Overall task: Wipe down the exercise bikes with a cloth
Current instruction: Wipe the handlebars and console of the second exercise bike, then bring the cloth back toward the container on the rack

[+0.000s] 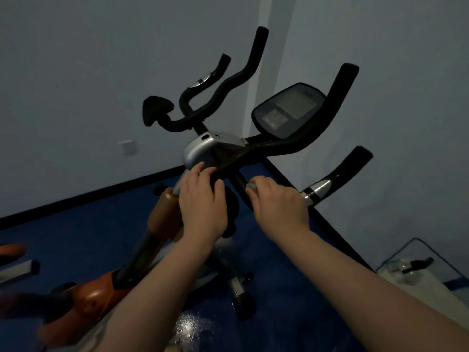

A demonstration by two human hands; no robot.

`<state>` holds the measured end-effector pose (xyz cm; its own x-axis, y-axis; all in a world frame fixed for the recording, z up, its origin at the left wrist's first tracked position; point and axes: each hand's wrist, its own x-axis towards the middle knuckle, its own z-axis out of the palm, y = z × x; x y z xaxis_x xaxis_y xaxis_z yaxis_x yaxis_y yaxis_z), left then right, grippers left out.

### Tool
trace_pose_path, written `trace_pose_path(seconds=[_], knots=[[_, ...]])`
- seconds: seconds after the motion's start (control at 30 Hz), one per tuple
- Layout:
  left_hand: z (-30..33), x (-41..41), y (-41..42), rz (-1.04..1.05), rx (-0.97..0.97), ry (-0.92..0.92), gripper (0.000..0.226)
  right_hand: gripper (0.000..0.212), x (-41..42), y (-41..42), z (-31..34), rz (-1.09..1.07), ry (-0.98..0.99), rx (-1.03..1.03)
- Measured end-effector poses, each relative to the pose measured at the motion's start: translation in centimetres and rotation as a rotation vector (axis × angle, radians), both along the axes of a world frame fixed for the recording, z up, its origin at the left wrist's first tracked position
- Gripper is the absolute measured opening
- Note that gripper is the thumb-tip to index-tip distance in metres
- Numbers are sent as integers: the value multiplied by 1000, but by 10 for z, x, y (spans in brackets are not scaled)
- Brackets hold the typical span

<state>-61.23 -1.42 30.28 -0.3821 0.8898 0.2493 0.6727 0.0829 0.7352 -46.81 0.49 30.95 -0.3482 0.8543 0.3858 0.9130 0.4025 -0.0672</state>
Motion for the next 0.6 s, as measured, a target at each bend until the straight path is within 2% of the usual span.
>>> trace_pose_path(seconds=[0.1,0.23,0.33,0.43,0.6], knots=[[2,0,-4,-38,-10,1,39,23,2,-12,-3,59,104,18],[-3,-3,-19,-173,26,131,44,42,-4,-48,-16,105,153,73],[-5,-5,-36,-316,63,208,45,42,-11,-69,-21,39,245,70],[-9,-5,-55,-536,62,86,46,45,-14,-93,-32,-35,413,-60],[-25,-6,-89,-689,138,107,43,36,-4,-148,-62,-329,752,-320]])
